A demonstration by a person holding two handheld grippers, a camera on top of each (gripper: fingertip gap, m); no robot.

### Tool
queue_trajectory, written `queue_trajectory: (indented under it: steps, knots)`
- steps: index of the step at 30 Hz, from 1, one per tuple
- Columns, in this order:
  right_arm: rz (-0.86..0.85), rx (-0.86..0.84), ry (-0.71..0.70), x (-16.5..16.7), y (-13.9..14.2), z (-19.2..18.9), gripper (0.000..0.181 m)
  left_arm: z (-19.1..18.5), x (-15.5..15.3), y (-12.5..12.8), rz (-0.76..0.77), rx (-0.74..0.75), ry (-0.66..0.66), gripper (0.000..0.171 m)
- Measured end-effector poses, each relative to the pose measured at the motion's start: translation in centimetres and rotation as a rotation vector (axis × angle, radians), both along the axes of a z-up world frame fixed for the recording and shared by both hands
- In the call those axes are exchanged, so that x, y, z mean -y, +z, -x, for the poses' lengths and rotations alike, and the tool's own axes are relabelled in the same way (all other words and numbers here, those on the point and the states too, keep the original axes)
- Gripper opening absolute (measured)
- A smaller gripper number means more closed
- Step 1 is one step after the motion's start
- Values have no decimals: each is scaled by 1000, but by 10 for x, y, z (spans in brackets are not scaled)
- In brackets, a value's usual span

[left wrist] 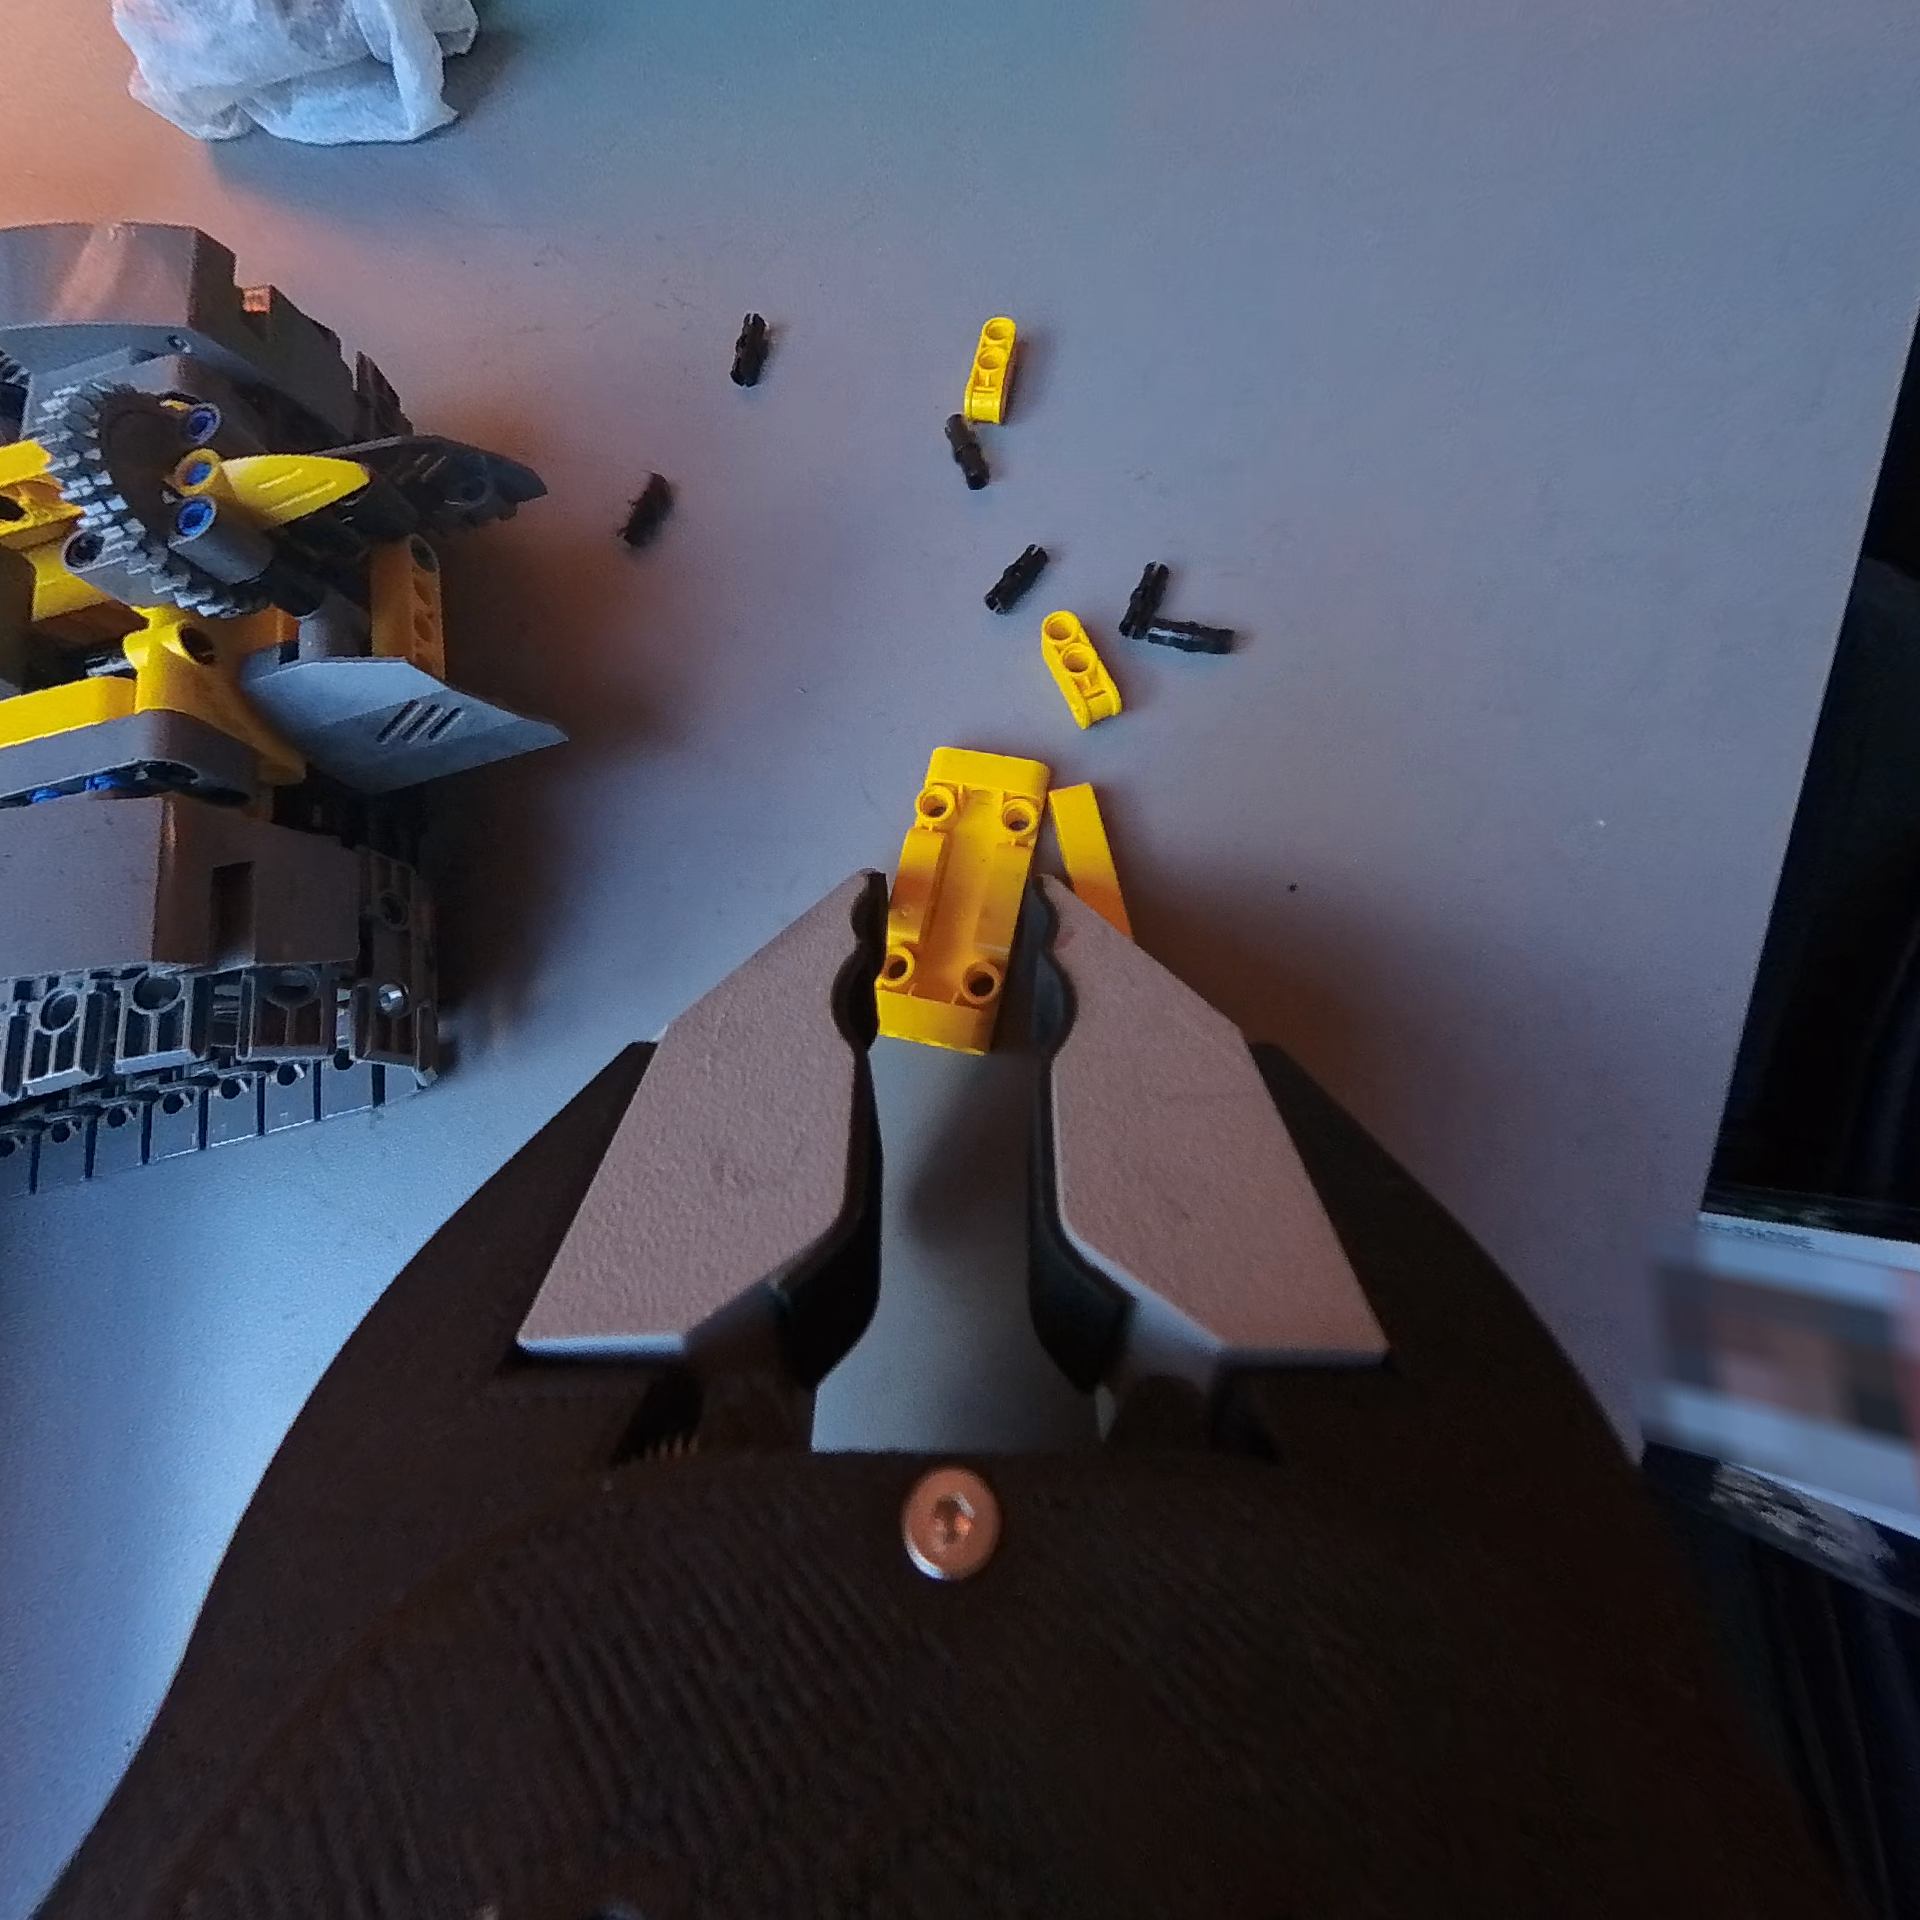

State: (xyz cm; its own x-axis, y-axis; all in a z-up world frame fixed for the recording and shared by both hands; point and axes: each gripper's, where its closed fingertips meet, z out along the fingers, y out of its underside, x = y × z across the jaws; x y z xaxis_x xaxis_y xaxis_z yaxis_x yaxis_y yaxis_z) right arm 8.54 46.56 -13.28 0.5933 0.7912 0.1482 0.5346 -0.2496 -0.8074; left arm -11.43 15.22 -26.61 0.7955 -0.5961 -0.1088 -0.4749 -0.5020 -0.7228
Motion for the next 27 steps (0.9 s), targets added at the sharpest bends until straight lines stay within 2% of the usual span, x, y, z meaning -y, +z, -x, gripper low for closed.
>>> queue_trajectory:
  steps: [2, 4, 6, 9, 14, 16, 18, 21, 24, 27]
  knots:
    - [20, -70, 22, 6, 4, 2, 16, 0, 0, 0, 1, 2, 0, 23]
    - [26, -68, -4, 8, 1, -2, 18, 0, 0, 0, 4, 5, 0, 23]
    - [38, -128, 35, 26, 4, 9, 18, 0, 0, 0, 9, 11, 2, 23]
    - [77, -225, 201, 76, 8, 43, 18, -1, 2, 0, 21, 23, -16, 23]
    - [212, -287, 527, 173, -14, 96, 20, 8, 4, 1, 11, 2, -30, 28]
    - [274, -253, 663, 211, -30, 113, 20, 6, 5, -1, 33, 34, -36, 32]
    - [269, -175, 730, 233, -49, 126, 22, 4, 3, -1, 46, 48, -33, 34]
    - [282, -100, 844, 265, -69, 144, 23, 1, 5, -2, 71, 76, -56, 27]
    - [278, -70, 900, 284, -77, 160, 25, 3, 5, -2, 67, 67, -52, 22]
    - [271, -86, 911, 293, -73, 173, 25, 11, -3, 13, -71, 31, -24, 22]
